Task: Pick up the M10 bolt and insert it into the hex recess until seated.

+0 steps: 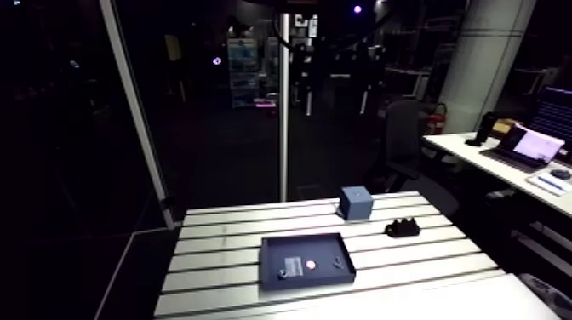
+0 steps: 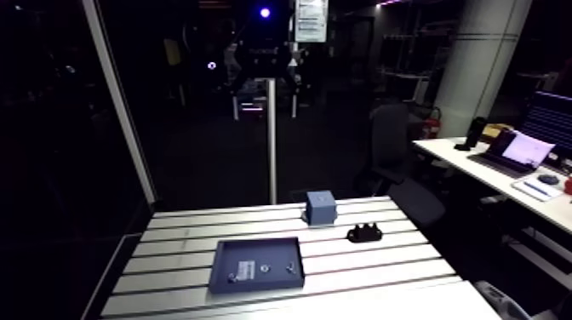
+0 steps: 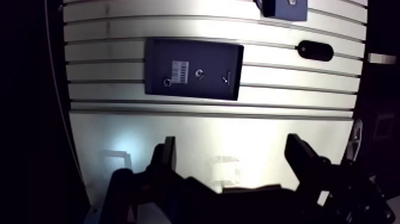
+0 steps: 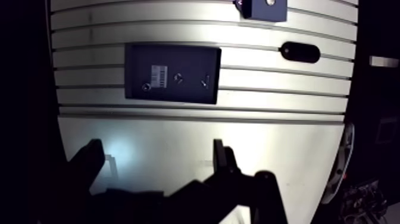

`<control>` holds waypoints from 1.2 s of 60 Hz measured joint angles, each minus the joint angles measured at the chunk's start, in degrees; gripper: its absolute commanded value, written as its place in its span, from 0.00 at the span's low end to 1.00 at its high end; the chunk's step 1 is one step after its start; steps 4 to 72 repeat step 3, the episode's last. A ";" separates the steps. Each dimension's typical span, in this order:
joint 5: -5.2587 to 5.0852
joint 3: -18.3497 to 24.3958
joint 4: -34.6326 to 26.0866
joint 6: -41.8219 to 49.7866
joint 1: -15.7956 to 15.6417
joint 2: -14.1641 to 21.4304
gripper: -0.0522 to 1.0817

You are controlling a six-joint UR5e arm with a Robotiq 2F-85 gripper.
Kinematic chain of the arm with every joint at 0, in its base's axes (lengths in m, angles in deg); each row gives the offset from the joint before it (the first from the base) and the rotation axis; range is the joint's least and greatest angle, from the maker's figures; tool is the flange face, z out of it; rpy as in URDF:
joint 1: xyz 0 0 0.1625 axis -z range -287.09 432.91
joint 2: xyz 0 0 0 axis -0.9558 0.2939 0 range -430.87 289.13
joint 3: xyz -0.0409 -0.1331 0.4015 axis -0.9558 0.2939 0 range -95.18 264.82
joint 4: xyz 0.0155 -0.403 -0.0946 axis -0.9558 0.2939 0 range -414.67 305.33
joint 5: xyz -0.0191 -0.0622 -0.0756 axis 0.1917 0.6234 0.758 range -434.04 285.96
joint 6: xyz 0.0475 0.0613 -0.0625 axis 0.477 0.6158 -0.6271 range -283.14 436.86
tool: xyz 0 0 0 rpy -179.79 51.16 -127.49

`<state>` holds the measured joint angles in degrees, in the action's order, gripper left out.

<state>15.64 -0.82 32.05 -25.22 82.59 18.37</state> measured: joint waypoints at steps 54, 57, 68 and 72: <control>-0.03 0.02 0.00 0.00 -0.03 -0.11 0.06; -0.03 0.02 0.00 0.00 -0.03 -0.11 0.06; -0.03 0.02 0.00 0.00 -0.03 -0.11 0.06; -0.03 0.02 0.00 0.00 -0.03 -0.11 0.06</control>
